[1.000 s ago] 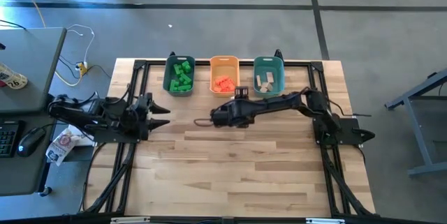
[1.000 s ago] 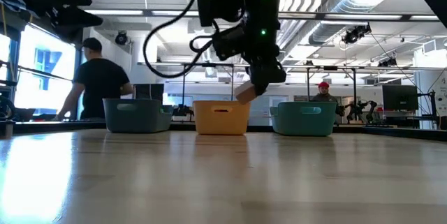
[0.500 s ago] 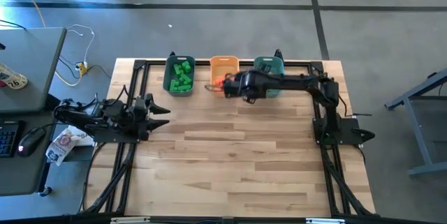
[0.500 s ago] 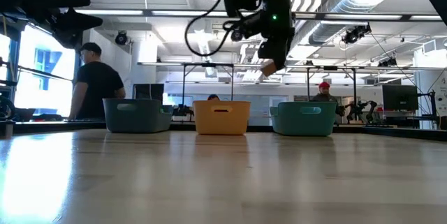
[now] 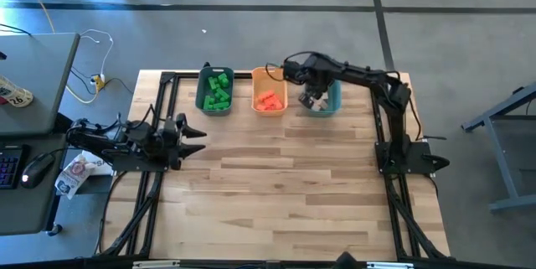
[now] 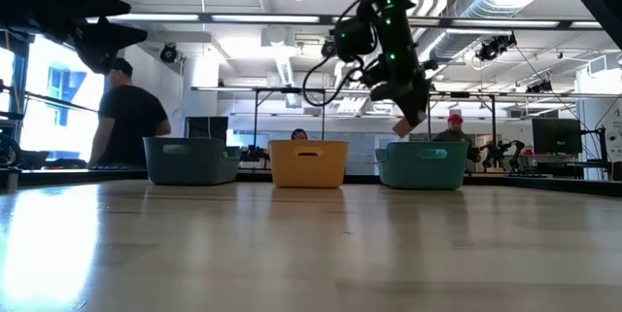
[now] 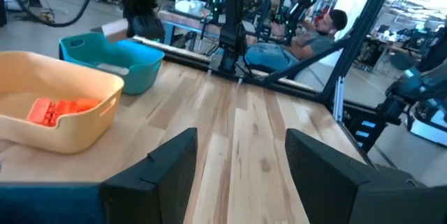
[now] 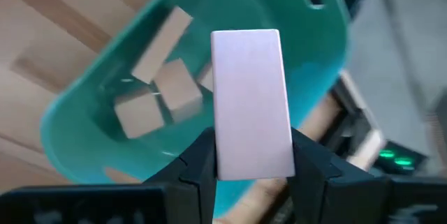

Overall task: Sort & place blocks by color
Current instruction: Put the brown blocks into the green bin

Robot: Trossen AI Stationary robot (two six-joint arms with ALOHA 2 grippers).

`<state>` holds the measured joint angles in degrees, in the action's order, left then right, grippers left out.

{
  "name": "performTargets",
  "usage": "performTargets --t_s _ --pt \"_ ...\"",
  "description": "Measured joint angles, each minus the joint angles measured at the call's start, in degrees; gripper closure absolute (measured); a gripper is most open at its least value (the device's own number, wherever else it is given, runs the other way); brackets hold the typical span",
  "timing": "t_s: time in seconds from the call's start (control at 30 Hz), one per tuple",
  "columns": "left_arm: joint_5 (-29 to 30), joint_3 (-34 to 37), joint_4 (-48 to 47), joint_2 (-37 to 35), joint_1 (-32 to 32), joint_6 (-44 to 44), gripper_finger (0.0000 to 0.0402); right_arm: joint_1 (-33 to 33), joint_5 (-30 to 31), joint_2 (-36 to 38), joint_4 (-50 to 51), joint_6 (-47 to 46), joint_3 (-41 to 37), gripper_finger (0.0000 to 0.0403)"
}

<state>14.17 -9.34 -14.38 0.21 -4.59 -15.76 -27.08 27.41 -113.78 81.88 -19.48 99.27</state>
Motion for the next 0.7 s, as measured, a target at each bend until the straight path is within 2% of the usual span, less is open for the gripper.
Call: performTargets --t_s 0.37,0.47,0.57,0.7 --pt "0.0 0.0 0.1 0.0 0.0 2.7 0.0195 -6.5 -16.4 0.0 -6.9 3.0 -0.9 0.0289" --pt "0.0 0.0 0.1 0.0 0.0 2.5 0.0195 -7.1 -17.0 0.0 -6.9 2.3 -0.9 0.0239" --pt "0.0 0.0 0.1 0.0 0.0 2.5 0.0195 -7.4 -14.9 0.0 -6.7 1.2 -0.9 0.0187" --pt "0.0 0.0 0.0 0.0 0.0 2.5 0.0195 -7.4 -12.4 0.0 -6.7 1.8 -0.9 0.0154"
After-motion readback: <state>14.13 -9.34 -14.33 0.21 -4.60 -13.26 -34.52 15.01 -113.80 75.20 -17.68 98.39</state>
